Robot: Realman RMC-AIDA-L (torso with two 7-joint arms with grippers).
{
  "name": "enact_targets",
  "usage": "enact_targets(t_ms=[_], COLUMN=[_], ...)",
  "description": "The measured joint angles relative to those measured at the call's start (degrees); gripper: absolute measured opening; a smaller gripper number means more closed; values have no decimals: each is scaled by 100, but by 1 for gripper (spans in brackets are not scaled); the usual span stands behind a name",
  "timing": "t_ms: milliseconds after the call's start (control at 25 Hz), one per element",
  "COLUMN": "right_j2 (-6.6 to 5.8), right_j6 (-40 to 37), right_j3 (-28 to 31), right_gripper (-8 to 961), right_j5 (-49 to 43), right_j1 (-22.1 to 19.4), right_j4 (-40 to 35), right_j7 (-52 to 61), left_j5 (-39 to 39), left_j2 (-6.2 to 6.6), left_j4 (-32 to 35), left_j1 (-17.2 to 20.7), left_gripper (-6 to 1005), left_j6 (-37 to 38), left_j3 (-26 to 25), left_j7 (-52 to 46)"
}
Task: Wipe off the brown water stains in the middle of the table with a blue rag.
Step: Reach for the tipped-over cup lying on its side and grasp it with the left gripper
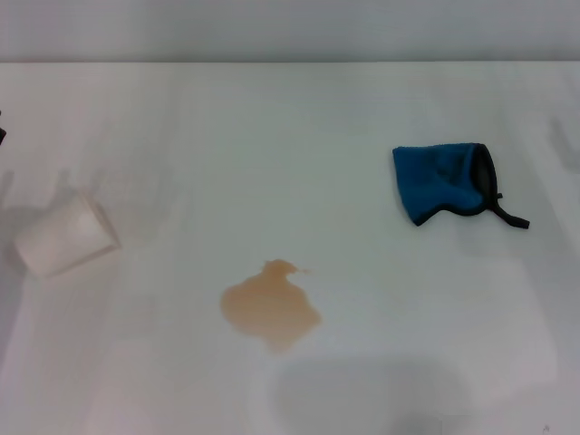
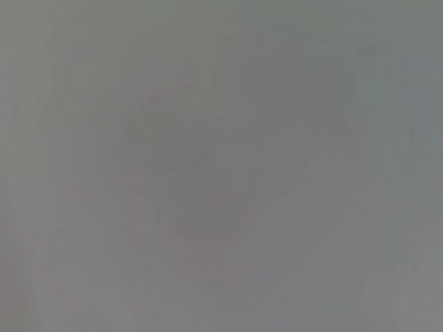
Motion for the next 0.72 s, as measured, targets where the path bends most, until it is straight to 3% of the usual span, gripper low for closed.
enact_targets(t_ms=[520, 720], right_j2=[-3, -2], right_j6=[-20, -21], right_j3=[5, 5], right_gripper=[827, 827], right_j5=[68, 66], right_j1=[-11, -17], right_j4=[-6, 7], right_j7=[0, 0], left_j5=[-12, 18], left_j2=[11, 80], left_j4=[-8, -4], left_j1=[78, -132], left_gripper=[847, 848], left_j6=[18, 36], left_j3=[-28, 0], left_j7=[24, 3])
